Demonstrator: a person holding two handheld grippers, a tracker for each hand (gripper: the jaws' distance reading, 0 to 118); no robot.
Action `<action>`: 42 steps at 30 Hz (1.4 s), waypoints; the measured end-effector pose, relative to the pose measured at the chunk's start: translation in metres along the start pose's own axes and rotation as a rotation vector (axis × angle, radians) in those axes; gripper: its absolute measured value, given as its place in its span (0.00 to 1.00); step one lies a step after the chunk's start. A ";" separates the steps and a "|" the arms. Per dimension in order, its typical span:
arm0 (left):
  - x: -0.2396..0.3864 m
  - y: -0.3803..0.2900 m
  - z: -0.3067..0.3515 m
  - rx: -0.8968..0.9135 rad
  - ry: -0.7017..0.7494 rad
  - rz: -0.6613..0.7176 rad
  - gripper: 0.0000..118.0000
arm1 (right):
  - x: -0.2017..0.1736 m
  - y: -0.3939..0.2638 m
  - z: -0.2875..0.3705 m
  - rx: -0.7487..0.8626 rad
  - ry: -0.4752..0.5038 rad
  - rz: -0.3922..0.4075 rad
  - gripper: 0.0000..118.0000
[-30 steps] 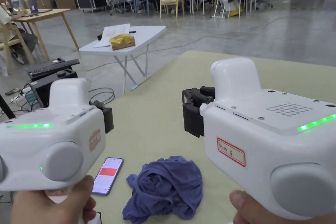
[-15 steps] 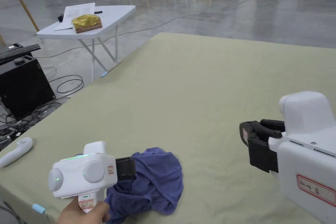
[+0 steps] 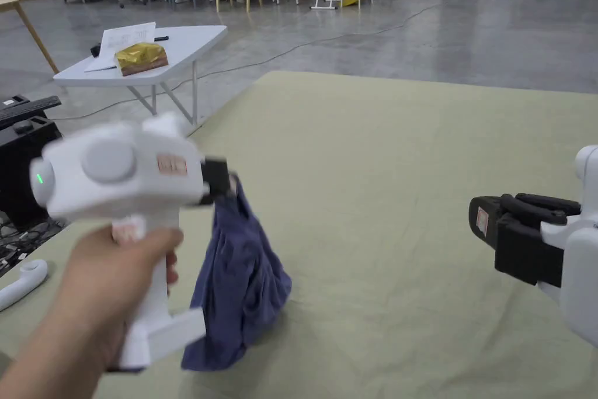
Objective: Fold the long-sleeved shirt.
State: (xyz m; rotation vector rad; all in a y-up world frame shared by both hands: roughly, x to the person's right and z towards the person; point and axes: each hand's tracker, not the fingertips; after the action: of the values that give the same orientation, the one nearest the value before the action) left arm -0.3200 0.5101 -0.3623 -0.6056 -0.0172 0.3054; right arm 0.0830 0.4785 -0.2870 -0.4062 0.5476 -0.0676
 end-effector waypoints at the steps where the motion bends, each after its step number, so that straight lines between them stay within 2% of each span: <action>1: 0.024 0.022 0.021 0.053 -0.025 -0.038 0.02 | 0.003 0.004 0.008 0.019 -0.003 -0.010 0.05; 5: 0.122 0.078 0.095 0.213 -0.042 -0.219 0.02 | 0.012 0.019 0.047 0.114 -0.038 -0.025 0.05; 8: 0.180 0.108 0.131 0.283 -0.153 -0.271 0.02 | 0.019 0.034 0.079 0.190 -0.090 -0.020 0.05; 13: 0.259 0.126 0.143 0.340 -0.232 -0.379 0.02 | 0.039 0.058 0.133 0.277 -0.231 -0.050 0.05; 17: 0.304 0.096 0.105 0.227 -0.371 -0.395 0.02 | 0.062 0.063 0.171 0.328 -0.348 -0.091 0.05; 20: 0.335 0.034 0.041 0.118 -0.386 -0.409 0.02 | 0.079 0.055 0.194 0.340 -0.435 -0.105 0.05; 22: 0.356 -0.031 -0.013 0.026 -0.353 -0.362 0.02 | 0.090 0.044 0.202 0.330 -0.485 -0.111 0.05; 25: 0.381 -0.143 -0.095 -0.234 -0.347 -0.404 0.02 | 0.103 0.022 0.210 0.284 -0.557 -0.126 0.05; 28: 0.388 -0.252 -0.157 -0.480 -0.348 -0.392 0.02 | 0.115 -0.004 0.214 0.230 -0.584 -0.154 0.05; 30: 0.387 -0.305 -0.185 -0.580 -0.319 -0.362 0.02 | 0.123 -0.022 0.213 0.193 -0.601 -0.183 0.05; 31: 0.386 -0.327 -0.198 -0.627 -0.309 -0.341 0.06 | 0.127 -0.031 0.212 0.162 -0.602 -0.205 0.05; 32: 0.386 -0.338 -0.205 -0.668 -0.281 -0.346 0.30 | 0.130 -0.038 0.210 0.138 -0.596 -0.221 0.05; 33: 0.385 -0.347 -0.211 -0.703 -0.274 -0.342 0.91 | 0.135 -0.046 0.208 0.118 -0.583 -0.235 0.05; 34: 0.380 -0.347 -0.207 -0.729 -0.284 -0.333 1.00 | 0.138 -0.051 0.205 0.105 -0.572 -0.240 0.05; 35: 0.379 -0.330 -0.198 -0.616 -0.313 -0.252 0.99 | 0.140 -0.054 0.202 0.097 -0.570 -0.239 0.05; 36: 0.381 -0.315 -0.192 -0.584 -0.396 -0.239 0.98 | 0.141 -0.057 0.200 0.095 -0.568 -0.236 0.05; 39: 0.353 -0.245 -0.148 -0.379 -0.495 -0.221 1.00 | 0.142 -0.062 0.193 0.100 -0.548 -0.223 0.05; 41: 0.323 -0.216 -0.118 -0.266 -0.483 -0.254 1.00 | 0.142 -0.068 0.187 0.098 -0.516 -0.224 0.05; 42: 0.303 -0.209 -0.111 -0.264 -0.419 -0.304 1.00 | 0.143 -0.075 0.182 0.085 -0.499 -0.236 0.05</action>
State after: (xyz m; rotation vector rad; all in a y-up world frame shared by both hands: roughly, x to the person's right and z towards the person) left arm 0.0391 0.3727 -0.3578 -0.7801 -0.5552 0.1295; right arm 0.3027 0.4503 -0.1866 -0.3857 0.0034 -0.2091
